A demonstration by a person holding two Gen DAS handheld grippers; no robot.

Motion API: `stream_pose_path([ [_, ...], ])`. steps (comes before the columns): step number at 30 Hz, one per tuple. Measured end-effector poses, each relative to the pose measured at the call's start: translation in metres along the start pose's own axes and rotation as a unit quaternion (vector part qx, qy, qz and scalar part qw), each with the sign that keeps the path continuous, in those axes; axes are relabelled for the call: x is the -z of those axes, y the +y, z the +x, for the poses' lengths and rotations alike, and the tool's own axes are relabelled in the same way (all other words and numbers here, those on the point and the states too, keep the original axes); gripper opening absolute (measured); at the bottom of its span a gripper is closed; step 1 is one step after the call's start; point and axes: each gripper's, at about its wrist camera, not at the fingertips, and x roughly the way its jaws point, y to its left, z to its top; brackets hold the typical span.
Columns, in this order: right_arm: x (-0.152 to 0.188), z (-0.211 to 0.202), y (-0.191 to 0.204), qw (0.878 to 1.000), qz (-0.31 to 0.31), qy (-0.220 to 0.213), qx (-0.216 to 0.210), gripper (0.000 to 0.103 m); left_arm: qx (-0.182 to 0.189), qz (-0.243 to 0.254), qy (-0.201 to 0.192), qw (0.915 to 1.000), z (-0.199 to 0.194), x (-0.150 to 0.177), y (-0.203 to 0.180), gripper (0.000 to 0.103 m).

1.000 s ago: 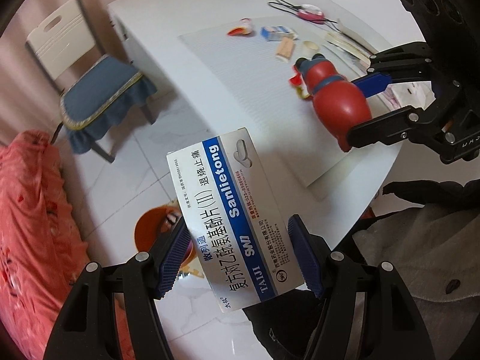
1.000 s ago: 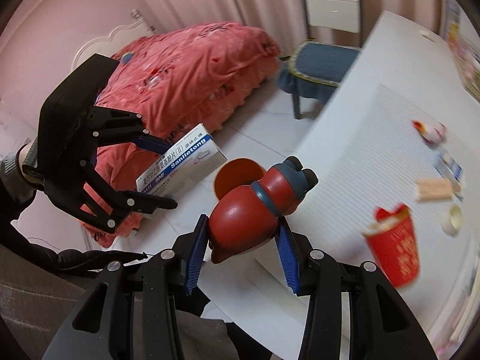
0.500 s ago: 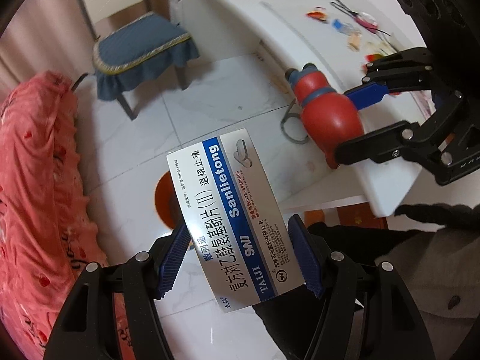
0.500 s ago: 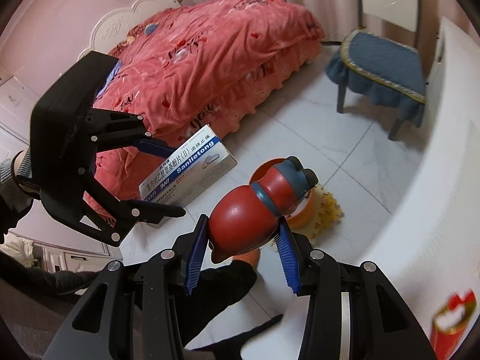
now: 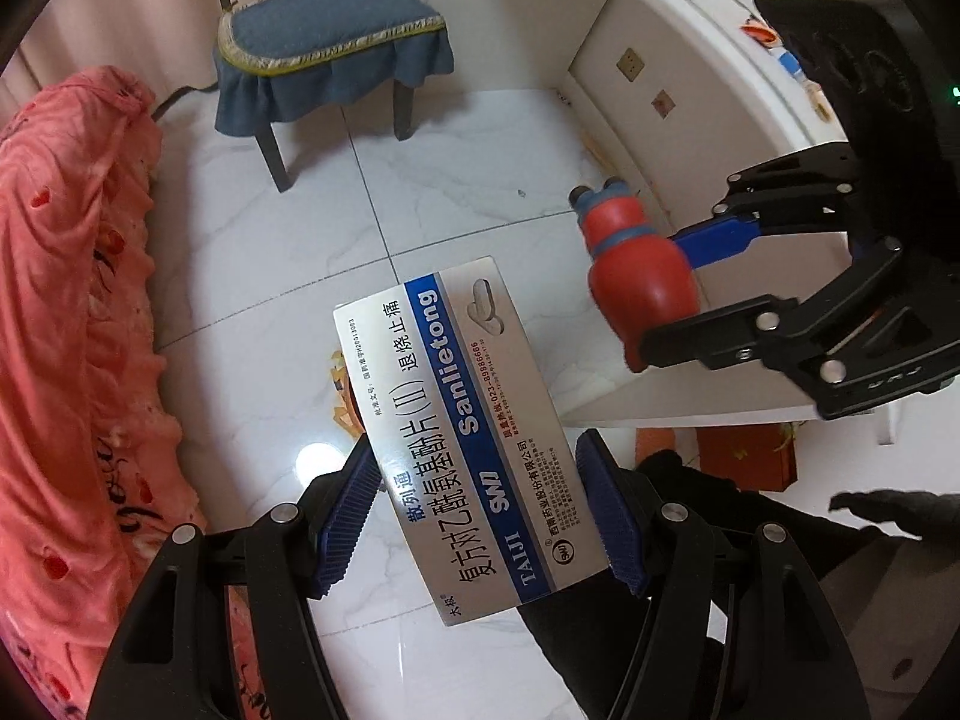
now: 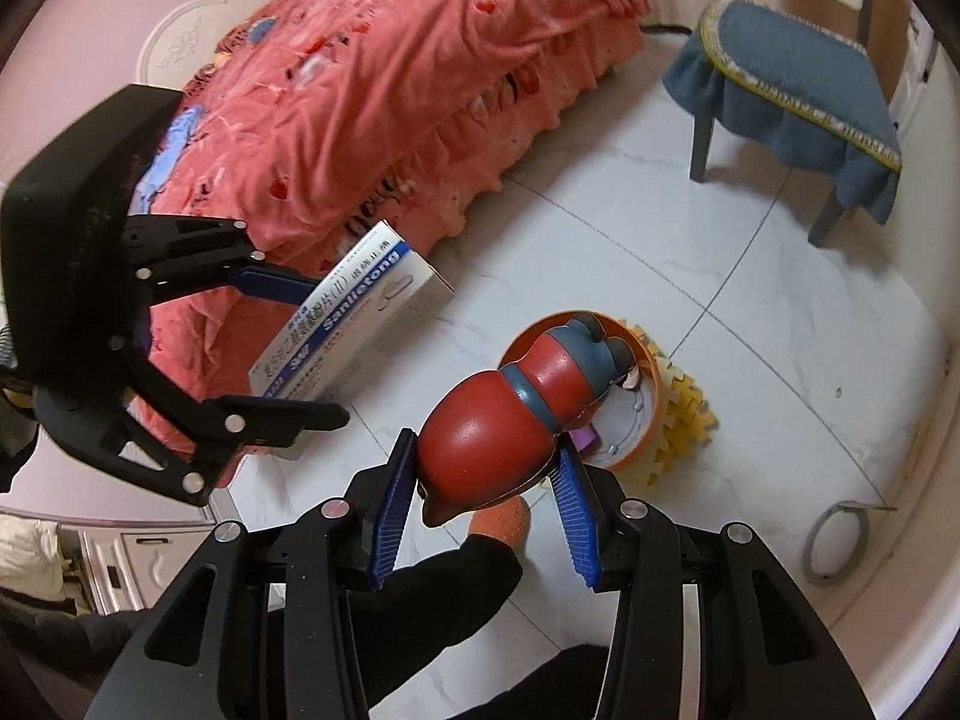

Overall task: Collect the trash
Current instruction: 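Carry the medicine box and red bottle down over the orange bin, then open the left tool over the bin while the right tool releases the bottle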

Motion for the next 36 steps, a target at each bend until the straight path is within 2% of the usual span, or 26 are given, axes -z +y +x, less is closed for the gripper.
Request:
stream_pose_path([
  [7, -0.013, 0.068, -0.023, 0.999, 0.025, 0.02, 0.009, 0.045, 0.023, 0.001, 0.022, 0.9995, 0.047, 0.001, 0.024, 0.068],
  [15, -0.018, 0.116, -0.044, 0.998, 0.048, 0.035, 0.017, 0.045, 0.033, 0.005, 0.041, 0.9986, 0.087, -0.004, 0.042, 0.068],
  [22, -0.016, 0.128, -0.055, 0.997, 0.062, 0.046, 0.022, 0.045, 0.029, 0.015, 0.049, 0.9983, 0.104, -0.005, 0.043, 0.07],
  [25, -0.016, 0.132, -0.058, 0.996, 0.064, 0.052, 0.024, 0.045, 0.016, 0.014, 0.045, 0.9988, 0.105, -0.007, 0.045, 0.083],
  [36, -0.027, 0.146, -0.058, 0.996, 0.059, 0.066, 0.031, 0.049, 0.021, 0.013, 0.053, 0.9983, 0.103, 0.001, 0.05, 0.083],
])
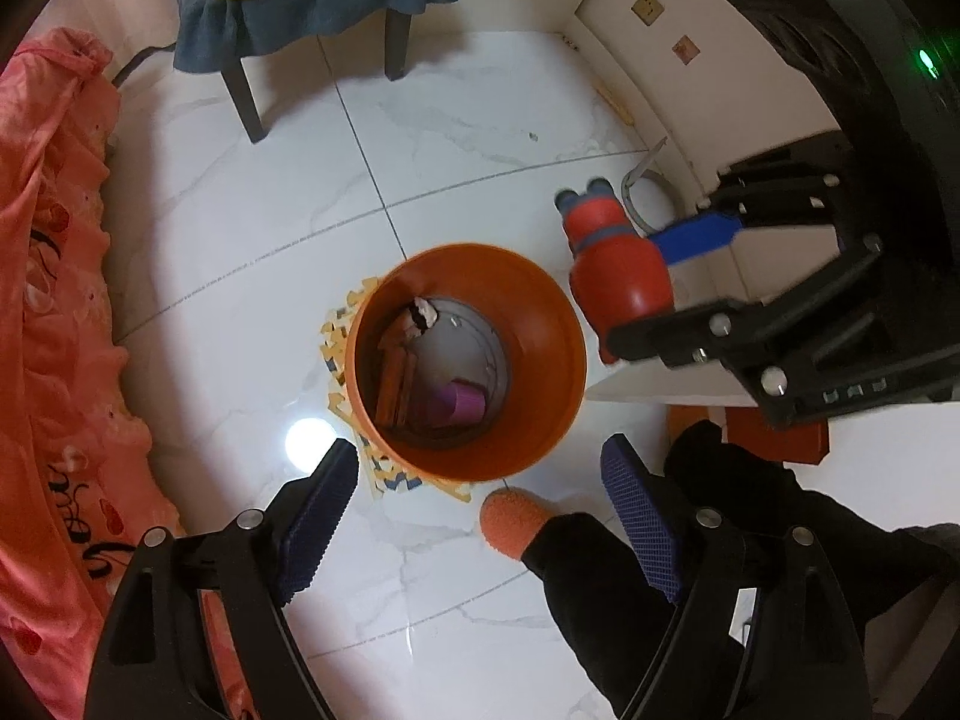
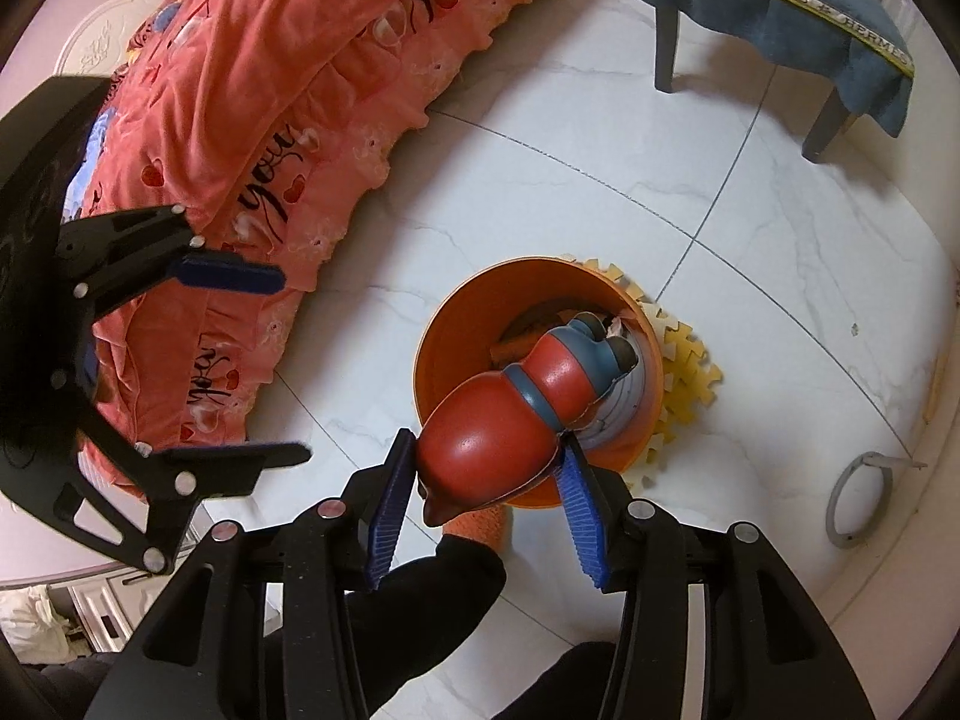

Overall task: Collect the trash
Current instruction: 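Open the left tool over the bin while the right tool releases the bottle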

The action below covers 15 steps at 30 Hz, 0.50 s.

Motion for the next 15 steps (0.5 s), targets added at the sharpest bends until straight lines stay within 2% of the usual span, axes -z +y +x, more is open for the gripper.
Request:
stream_pose_path([
  [3, -0.001, 0.006, -0.003, 1.0, 0.005, 0.007, 0.002, 0.051, -0.004, -0.001, 0.006, 1.0, 0.004, 0.004, 0.003, 0.083],
  [5, 0.0, 0.01, -0.003, 1.0, 0.01, 0.011, 0.001, 0.059, -0.003, -0.006, 0.009, 0.9999, 0.005, 0.006, 0.006, 0.083],
  [15, 0.008, -0.004, 0.004, 1.0, -0.005, 0.01, 0.002, 0.059, -0.004, -0.018, 0.007, 0.9998, -0.001, 0.008, 0.004, 0.083],
])
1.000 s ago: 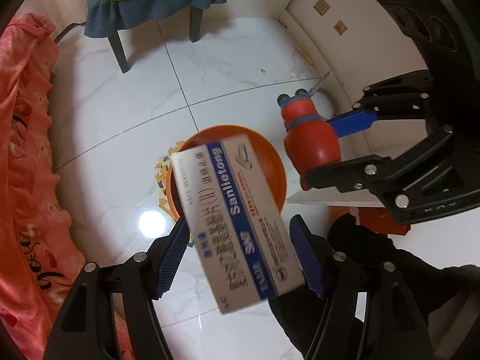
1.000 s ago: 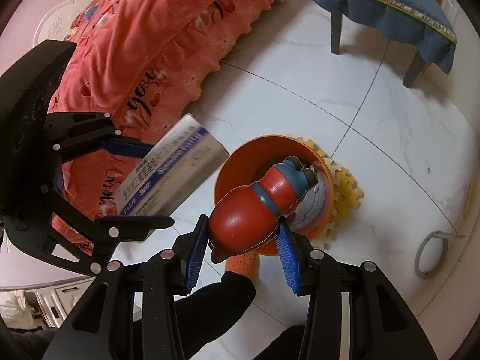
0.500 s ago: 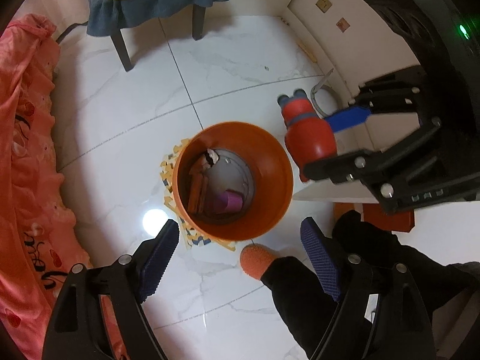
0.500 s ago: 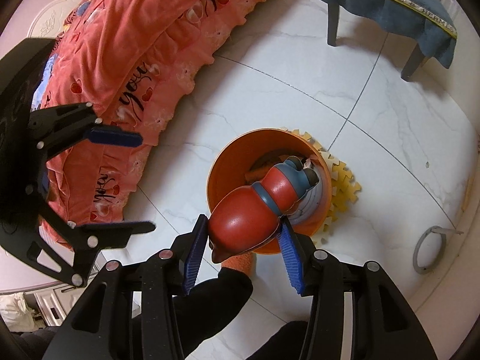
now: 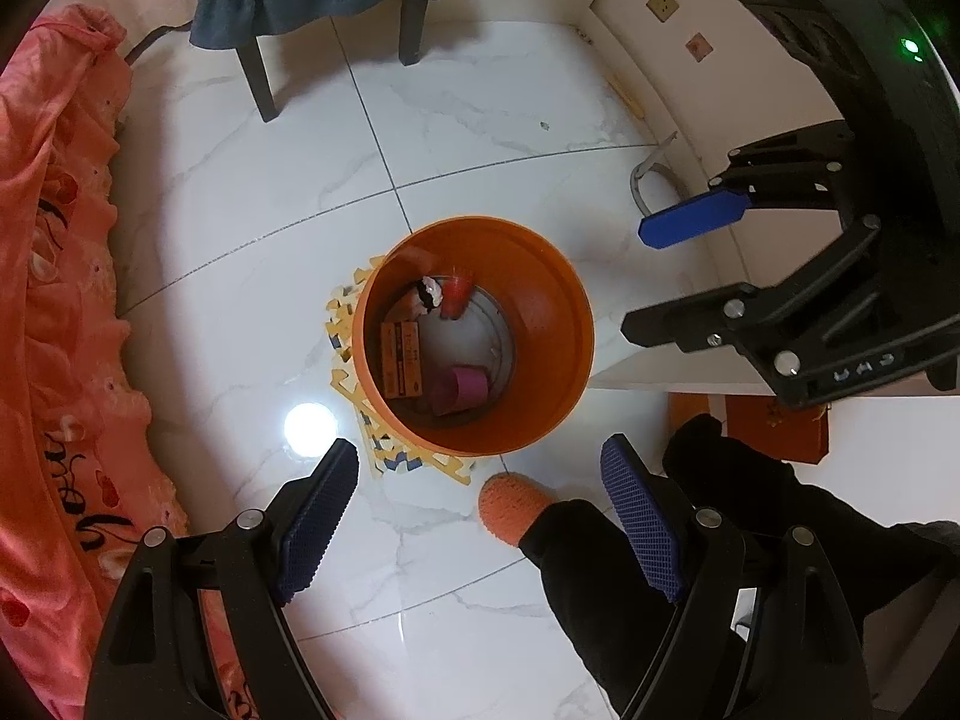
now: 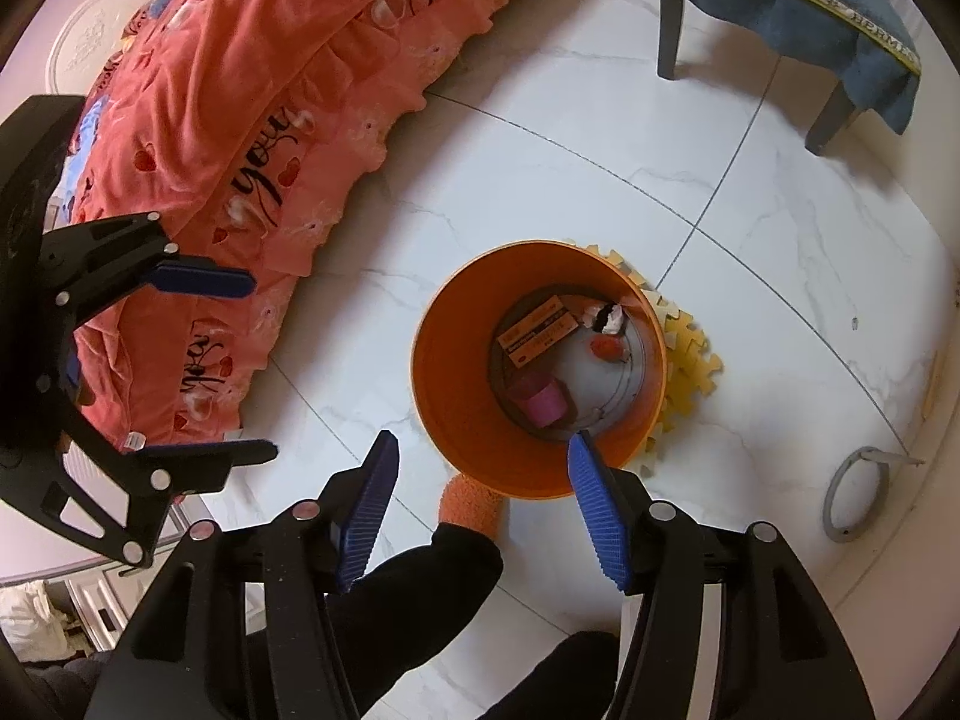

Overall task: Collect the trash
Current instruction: 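Open the left tool over the bin while the right tool releases the bottle, then grasp the red paper cup on the desk with the right tool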

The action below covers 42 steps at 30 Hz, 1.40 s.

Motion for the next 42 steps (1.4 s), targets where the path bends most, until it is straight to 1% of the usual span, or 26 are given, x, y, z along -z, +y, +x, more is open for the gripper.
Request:
stream_pose_path([
  [4, 0.007, -0.019, 0.007, 1.0, -0.008, -0.008, -0.001, 0.061, -0.004, 0.006, -0.007, 1.0, -0.011, -0.001, -0.011, 0.084],
  [5, 0.011, -0.028, 0.01, 1.0, -0.012, -0.015, -0.002, 0.062, -0.007, 0.01, -0.009, 0.9999, -0.015, -0.001, -0.014, 0.086],
  [9, 0.025, -0.065, 0.019, 0.999, -0.025, -0.04, -0.008, 0.062, -0.015, 0.028, -0.021, 0.9993, -0.036, -0.003, -0.034, 0.086],
  [13, 0.046, -0.114, 0.022, 0.997, -0.03, -0.076, -0.015, 0.062, -0.019, 0.037, -0.038, 0.9984, -0.067, -0.007, -0.058, 0.086],
  [18, 0.083, -0.181, 0.021, 0.992, -0.032, -0.117, -0.018, 0.062, -0.04, 0.065, -0.054, 0.9956, -0.101, -0.013, -0.096, 0.088],
  [22, 0.126, -0.237, 0.023, 0.988, -0.046, -0.15, -0.001, 0.062, -0.034, 0.076, -0.075, 0.9937, -0.127, -0.018, -0.132, 0.092],
  [25, 0.157, -0.268, 0.021, 0.984, -0.051, -0.168, 0.017, 0.062, -0.022, 0.094, -0.089, 0.9913, -0.141, -0.021, -0.162, 0.093],
  [28, 0.193, -0.298, 0.006, 0.982, -0.038, -0.182, 0.04, 0.062, -0.017, 0.121, -0.095, 0.9879, -0.146, -0.027, -0.191, 0.093],
  [30, 0.221, -0.315, -0.011, 0.98, -0.023, -0.187, 0.062, 0.062, -0.016, 0.136, -0.099, 0.9857, -0.148, -0.032, -0.212, 0.093],
  [31, 0.231, -0.319, -0.018, 0.979, -0.016, -0.188, 0.071, 0.062, -0.012, 0.141, -0.099, 0.9849, -0.148, -0.035, -0.222, 0.093],
  [36, 0.287, -0.352, -0.073, 0.973, 0.042, -0.199, 0.106, 0.062, 0.008, 0.159, -0.098, 0.9823, -0.149, -0.05, -0.261, 0.093],
  [42, 0.33, -0.369, -0.138, 0.964, 0.094, -0.213, 0.131, 0.062, 0.008, 0.179, -0.091, 0.9797, -0.144, -0.066, -0.302, 0.093],
])
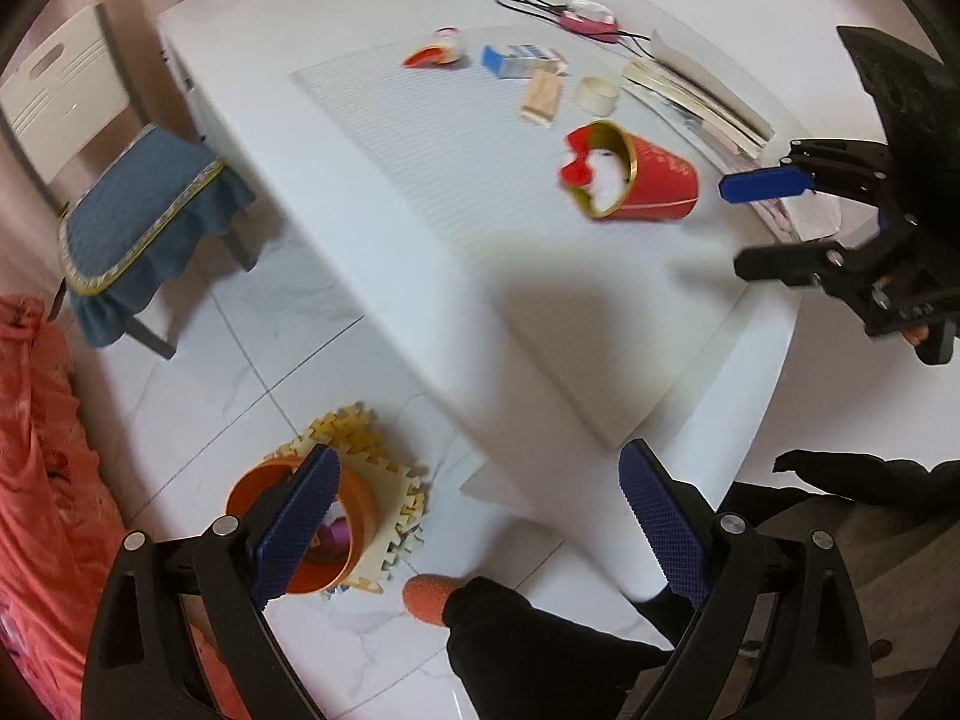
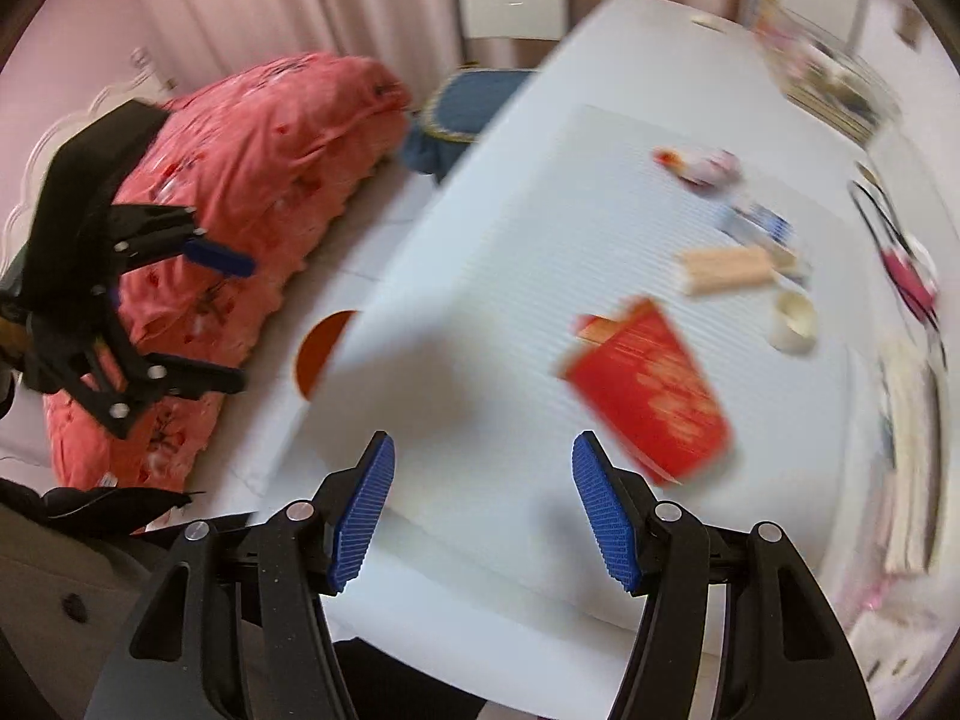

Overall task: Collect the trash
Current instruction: 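Grasp the red paper cup on the desk with the right tool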

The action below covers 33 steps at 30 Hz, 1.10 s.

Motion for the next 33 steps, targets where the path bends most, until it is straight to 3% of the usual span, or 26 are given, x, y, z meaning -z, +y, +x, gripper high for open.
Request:
stream_pose_path([
  [4, 0.007, 0.003, -0.031, 1.0, -0.007, -0.002, 0.015, 0.062, -0.003, 0.004, 0.008, 1.0, 0.008, -0.016, -0.019, 0.093],
  [10, 0.018, 0.027, -0.069, 1.0, -0.02, 0.013, -0.004, 0.062, -0.011, -0.014, 0.019, 0.9996, 0.021, -0.027, -0.036, 0.093],
  [21, 0.011, 0.068, -0.085, 0.997, -0.057, 0.019, -0.05, 0.062, -0.028, -0.051, 0.038, 0.9976, 0.037, -0.027, -0.049, 0.093],
  [29, 0.01, 0.069, -0.095, 0.996, -0.042, -0.009, -0.082, 0.062, -0.033, -0.059, 0.042, 0.9968, 0.042, -0.028, -0.051, 0.093],
  [33, 0.011, 0.07, -0.094, 0.996, -0.036, -0.024, -0.077, 0.063, -0.035, -0.057, 0.041, 0.9969, 0.043, -0.029, -0.052, 0.093],
])
